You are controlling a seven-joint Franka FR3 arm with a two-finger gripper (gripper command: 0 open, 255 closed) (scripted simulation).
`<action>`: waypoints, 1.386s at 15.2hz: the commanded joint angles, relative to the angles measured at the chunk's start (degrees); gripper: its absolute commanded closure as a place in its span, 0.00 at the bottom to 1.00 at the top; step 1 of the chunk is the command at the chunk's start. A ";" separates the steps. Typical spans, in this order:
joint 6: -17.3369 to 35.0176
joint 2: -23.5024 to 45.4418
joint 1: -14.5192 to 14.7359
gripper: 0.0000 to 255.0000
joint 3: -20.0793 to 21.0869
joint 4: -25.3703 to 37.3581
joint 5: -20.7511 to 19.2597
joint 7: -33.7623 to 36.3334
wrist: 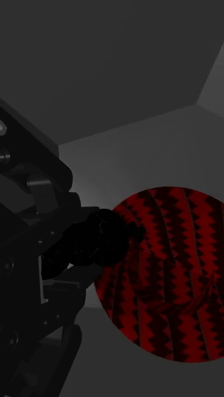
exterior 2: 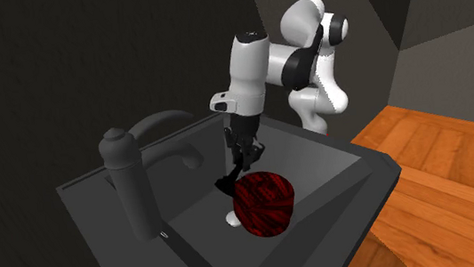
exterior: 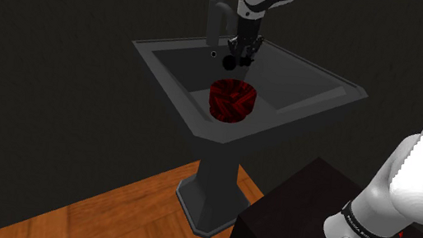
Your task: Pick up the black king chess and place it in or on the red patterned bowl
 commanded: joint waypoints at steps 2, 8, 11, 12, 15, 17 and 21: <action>-0.04 -3.22 2.02 1.00 1.84 -3.64 -0.74 4.16; 3.52 -3.88 2.89 1.00 2.76 -8.14 -1.09 6.55; 5.75 -3.45 2.85 1.00 2.72 -9.96 -1.19 6.82; 6.49 -3.29 2.84 1.00 2.71 -10.54 -1.22 6.91; 8.71 -2.72 2.80 1.00 2.67 -12.21 -1.33 7.18; 10.19 -2.29 2.77 1.00 2.64 -13.26 -1.40 7.36; 10.54 -2.18 2.77 1.00 2.64 -13.50 -1.41 7.40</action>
